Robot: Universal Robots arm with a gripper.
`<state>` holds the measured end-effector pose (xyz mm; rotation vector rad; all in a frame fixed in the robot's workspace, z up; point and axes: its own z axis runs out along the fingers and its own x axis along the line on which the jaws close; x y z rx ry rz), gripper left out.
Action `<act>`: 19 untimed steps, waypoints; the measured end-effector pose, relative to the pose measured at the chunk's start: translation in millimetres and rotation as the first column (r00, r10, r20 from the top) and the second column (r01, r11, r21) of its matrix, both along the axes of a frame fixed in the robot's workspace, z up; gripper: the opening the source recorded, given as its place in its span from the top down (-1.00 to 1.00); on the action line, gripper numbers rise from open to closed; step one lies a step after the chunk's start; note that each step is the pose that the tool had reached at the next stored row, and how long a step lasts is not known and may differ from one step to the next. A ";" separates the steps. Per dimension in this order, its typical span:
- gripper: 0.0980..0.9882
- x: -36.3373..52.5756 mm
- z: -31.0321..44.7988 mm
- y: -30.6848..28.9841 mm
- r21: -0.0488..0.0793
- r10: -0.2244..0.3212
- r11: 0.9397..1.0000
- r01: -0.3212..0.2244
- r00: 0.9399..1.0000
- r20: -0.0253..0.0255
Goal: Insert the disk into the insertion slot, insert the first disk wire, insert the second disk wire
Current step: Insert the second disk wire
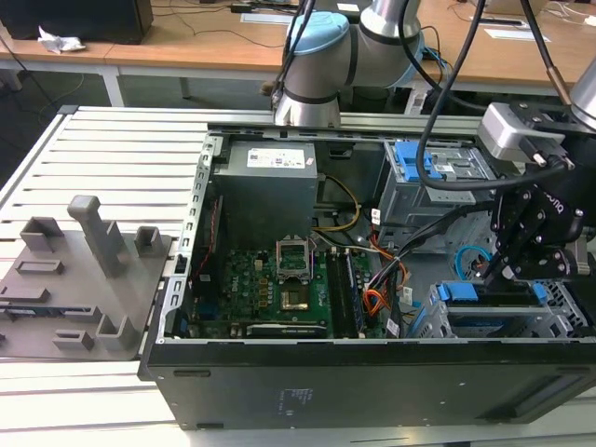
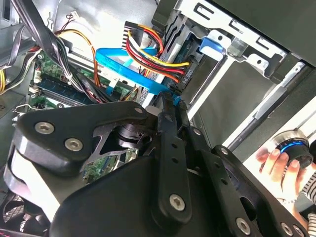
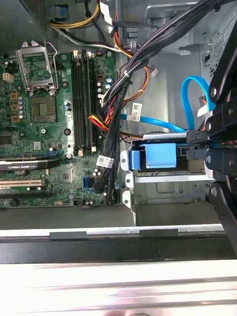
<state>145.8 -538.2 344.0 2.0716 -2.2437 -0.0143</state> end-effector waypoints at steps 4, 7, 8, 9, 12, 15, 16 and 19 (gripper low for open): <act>0.86 0.0 -1.4 -0.8 0.000 0.009 1.000 -0.009 1.000 0.000; 0.86 0.0 -4.2 -0.8 0.002 0.010 1.000 -0.010 1.000 0.000; 0.86 -0.1 -5.1 -0.8 0.001 0.010 1.000 -0.010 1.000 0.000; 0.86 -0.1 -6.3 -0.8 0.001 0.010 1.000 -0.010 1.000 0.000; 0.86 -0.1 -7.0 -0.8 0.002 0.010 1.000 -0.010 1.000 0.000; 0.69 0.0 -7.2 -0.8 0.003 0.010 1.000 -0.010 1.000 0.000; 0.69 0.0 -6.7 -0.8 0.002 0.010 1.000 -0.010 1.000 0.000; 0.69 0.0 10.2 -0.8 0.002 0.010 1.000 -0.010 1.000 0.000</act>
